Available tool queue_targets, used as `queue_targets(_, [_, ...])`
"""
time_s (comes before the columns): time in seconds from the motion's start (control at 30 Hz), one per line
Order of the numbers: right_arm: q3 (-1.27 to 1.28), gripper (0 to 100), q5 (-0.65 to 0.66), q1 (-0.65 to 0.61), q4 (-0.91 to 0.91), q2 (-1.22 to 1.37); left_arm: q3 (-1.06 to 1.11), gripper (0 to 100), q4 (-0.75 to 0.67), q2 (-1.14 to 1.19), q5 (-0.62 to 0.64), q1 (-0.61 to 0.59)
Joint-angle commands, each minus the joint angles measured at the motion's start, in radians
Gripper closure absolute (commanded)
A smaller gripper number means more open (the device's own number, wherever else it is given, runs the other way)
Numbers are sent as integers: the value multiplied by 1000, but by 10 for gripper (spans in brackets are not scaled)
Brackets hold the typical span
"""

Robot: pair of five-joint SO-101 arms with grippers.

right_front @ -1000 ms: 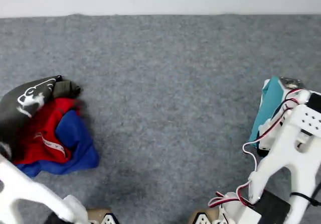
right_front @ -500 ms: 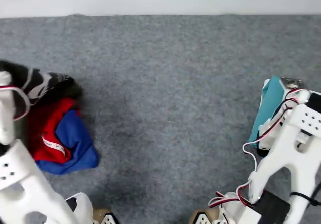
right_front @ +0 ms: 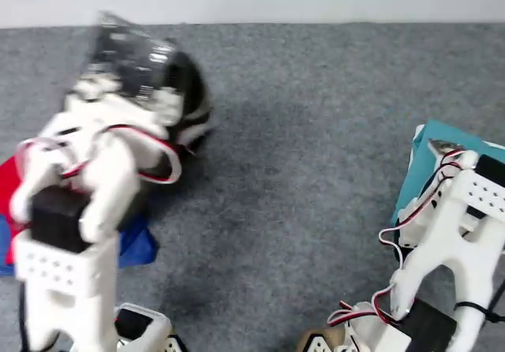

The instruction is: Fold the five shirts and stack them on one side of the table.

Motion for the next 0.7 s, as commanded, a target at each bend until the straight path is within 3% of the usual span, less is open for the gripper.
queue_targets(0.0, [5, 987, -11, -13, 16, -38, -53, 986, -103, 41, -32, 137])
queue_targets(0.23, [14, 989, -11, -13, 4, -38, -59, 986, -288, 64, -37, 239])
queue_targets(0.47, [14, 988, -11, -16, 4, -35, -58, 986, -86, 74, -34, 152])
queue_targets(0.67, [14, 988, -15, -107, 4, -31, 163, 986, 38, 71, -37, -63])
